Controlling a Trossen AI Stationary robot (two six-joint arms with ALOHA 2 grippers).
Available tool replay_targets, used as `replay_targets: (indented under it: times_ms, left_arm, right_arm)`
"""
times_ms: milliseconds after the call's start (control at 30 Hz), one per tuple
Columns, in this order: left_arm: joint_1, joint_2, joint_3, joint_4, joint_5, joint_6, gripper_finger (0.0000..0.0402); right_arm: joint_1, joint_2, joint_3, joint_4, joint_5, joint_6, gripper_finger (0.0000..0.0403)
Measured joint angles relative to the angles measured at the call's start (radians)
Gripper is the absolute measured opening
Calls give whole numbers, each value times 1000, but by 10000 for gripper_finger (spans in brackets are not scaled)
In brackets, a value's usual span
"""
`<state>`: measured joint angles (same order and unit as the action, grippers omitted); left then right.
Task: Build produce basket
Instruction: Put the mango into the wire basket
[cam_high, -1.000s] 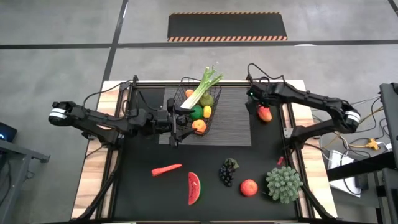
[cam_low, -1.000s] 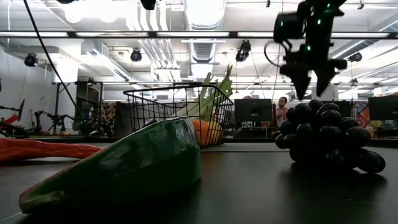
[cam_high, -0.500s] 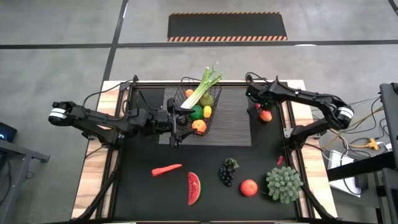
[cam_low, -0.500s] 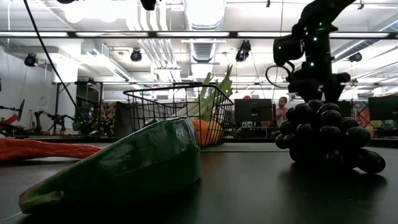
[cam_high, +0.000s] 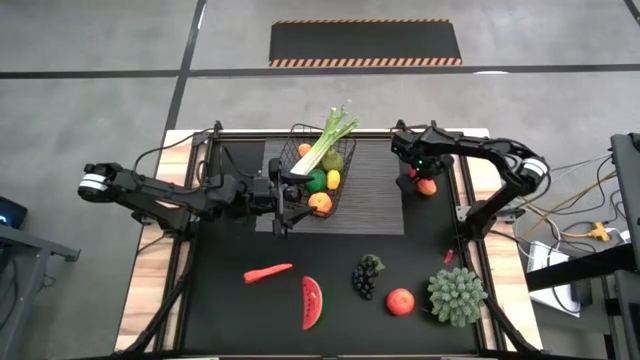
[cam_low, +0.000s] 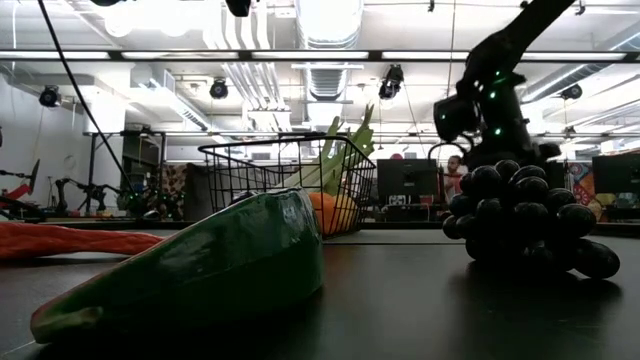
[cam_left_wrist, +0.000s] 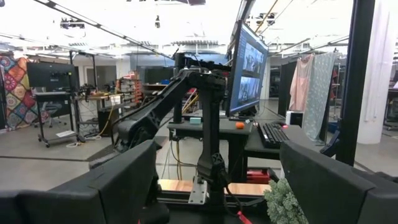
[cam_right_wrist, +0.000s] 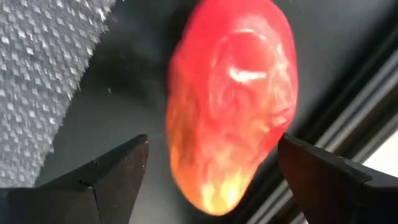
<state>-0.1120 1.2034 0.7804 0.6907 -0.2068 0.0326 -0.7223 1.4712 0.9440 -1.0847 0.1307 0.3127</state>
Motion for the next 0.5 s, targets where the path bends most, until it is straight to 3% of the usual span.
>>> replay_targets:
  times_ms: [200, 500]
  left_arm:
    - [0, 0, 0, -1, 0, 0, 325]
    - [0, 0, 0, -2, 0, 0, 325]
  right_arm:
    - [2, 58, 0, 9, 0, -13, 318]
    - [4, 23, 0, 11, 0, -8, 201]
